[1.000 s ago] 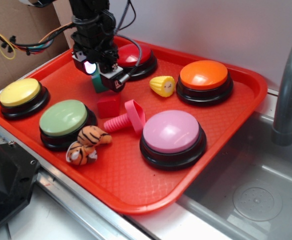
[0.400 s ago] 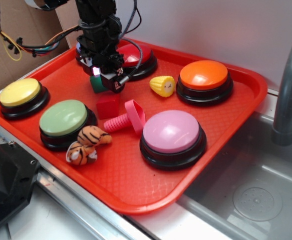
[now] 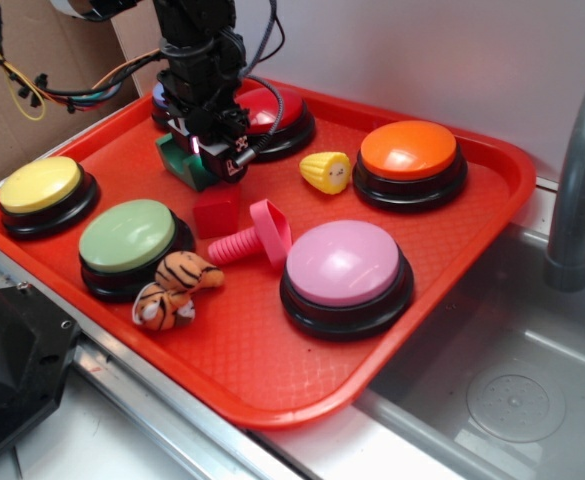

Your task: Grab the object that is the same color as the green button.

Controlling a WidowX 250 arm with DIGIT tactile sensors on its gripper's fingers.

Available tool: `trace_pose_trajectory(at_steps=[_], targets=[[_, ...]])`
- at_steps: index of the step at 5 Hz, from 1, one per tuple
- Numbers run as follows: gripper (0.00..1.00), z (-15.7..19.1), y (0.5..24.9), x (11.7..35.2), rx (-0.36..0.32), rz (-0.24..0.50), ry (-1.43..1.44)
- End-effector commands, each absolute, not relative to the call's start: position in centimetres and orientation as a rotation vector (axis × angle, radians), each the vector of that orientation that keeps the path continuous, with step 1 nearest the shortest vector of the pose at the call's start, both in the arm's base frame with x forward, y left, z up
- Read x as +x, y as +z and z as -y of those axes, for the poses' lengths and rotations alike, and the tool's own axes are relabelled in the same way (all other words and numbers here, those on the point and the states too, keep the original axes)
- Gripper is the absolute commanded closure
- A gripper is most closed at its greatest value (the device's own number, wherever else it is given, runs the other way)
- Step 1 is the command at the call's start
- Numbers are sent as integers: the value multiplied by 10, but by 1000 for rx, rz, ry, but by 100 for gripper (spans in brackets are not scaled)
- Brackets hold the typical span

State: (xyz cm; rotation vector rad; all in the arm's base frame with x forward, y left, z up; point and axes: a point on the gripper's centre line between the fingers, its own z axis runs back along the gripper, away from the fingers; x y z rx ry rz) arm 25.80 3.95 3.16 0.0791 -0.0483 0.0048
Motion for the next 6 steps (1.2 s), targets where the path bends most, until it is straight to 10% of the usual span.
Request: trace_pose_trajectory(at_steps=[1,4,6], targets=[[100,-54,101,256,52,115,103],[100,-32,195,240,2,147,70],[100,-23,211,234,-10,149,46]])
